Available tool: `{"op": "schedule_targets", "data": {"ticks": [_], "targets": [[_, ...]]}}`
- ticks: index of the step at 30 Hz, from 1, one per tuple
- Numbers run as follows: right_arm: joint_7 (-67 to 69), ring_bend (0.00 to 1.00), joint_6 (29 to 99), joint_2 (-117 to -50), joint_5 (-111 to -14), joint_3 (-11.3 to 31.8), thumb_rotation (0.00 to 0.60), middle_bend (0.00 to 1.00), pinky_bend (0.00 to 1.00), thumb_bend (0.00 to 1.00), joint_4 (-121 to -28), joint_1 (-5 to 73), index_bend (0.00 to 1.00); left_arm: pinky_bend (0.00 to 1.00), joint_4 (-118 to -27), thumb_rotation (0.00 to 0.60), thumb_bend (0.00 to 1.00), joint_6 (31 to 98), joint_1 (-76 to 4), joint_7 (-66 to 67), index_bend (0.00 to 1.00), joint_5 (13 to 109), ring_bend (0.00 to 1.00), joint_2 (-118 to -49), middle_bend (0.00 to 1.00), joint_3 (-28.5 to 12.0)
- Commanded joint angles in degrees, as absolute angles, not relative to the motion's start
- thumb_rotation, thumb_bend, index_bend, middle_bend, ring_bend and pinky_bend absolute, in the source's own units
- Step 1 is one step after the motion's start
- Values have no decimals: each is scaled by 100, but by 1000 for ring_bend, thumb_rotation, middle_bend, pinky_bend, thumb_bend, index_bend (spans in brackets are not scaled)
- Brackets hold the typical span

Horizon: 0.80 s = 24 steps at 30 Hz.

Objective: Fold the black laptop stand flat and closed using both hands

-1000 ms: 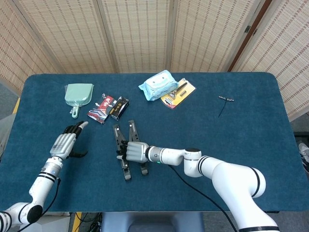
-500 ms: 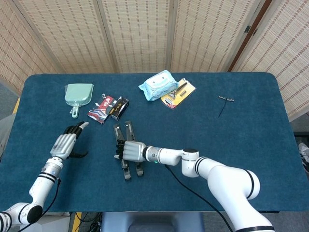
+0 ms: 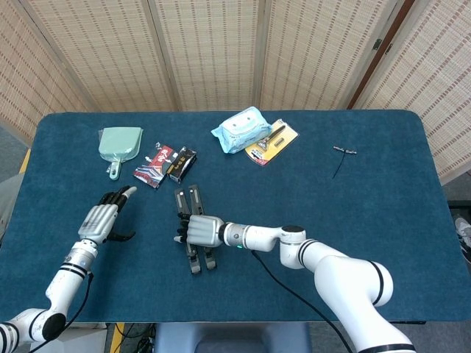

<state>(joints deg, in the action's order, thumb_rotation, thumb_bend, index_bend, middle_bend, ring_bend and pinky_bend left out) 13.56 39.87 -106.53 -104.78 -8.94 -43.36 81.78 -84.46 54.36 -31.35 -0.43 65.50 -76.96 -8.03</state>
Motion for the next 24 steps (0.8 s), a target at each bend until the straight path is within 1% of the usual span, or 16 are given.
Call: {"op": "schedule_targets", "data": {"ticks": [1, 13, 15, 17, 19, 21, 22, 24], "targets": [[1395, 243, 4047, -10672, -10486, -921, 600, 667, 0, 226, -4292, 8140, 139, 0, -8446, 600, 213, 5432, -3132, -42, 0, 6553, 82, -7699, 15, -799], [1397, 321, 4368, -10640, -10497, -970, 600, 715, 0, 243, -4233, 7947, 152, 0, -8425, 600, 213, 5400, -3159, -18, 0, 6569, 82, -7757, 15, -801], [1388, 317, 4388, -10625, -10494, -971, 600, 691, 0, 243, -4238, 7930, 152, 0, -8422, 600, 213, 5397, -3161, -12, 0, 6565, 82, -7761, 15, -802], [1360, 280, 4395, -10604, -10478, -959, 600, 630, 0, 244, -4251, 7911, 153, 0, -8424, 600, 213, 5396, -3164, -3, 0, 6560, 82, -7766, 15, -805], [1306, 208, 4388, -10569, -10450, -933, 600, 524, 0, 245, -4297, 7896, 147, 0, -8429, 600, 214, 5391, -3169, 12, 0, 6553, 82, -7766, 15, -806], [1245, 122, 4378, -10525, -10413, -899, 600, 385, 0, 245, -4366, 7880, 95, 0, -8441, 600, 213, 5393, -3173, 27, 0, 6550, 82, -7764, 15, -810], [1190, 72, 4369, -10488, -10379, -869, 600, 312, 0, 244, -4430, 7866, 52, 0, -8451, 600, 213, 5396, -3175, 36, 0, 6549, 82, -7762, 15, -812], [1083, 12, 4380, -10424, -10326, -816, 600, 201, 0, 244, -4540, 7832, 6, 0, -8474, 600, 213, 5398, -3178, 52, 0, 6544, 82, -7754, 15, -816]]}}
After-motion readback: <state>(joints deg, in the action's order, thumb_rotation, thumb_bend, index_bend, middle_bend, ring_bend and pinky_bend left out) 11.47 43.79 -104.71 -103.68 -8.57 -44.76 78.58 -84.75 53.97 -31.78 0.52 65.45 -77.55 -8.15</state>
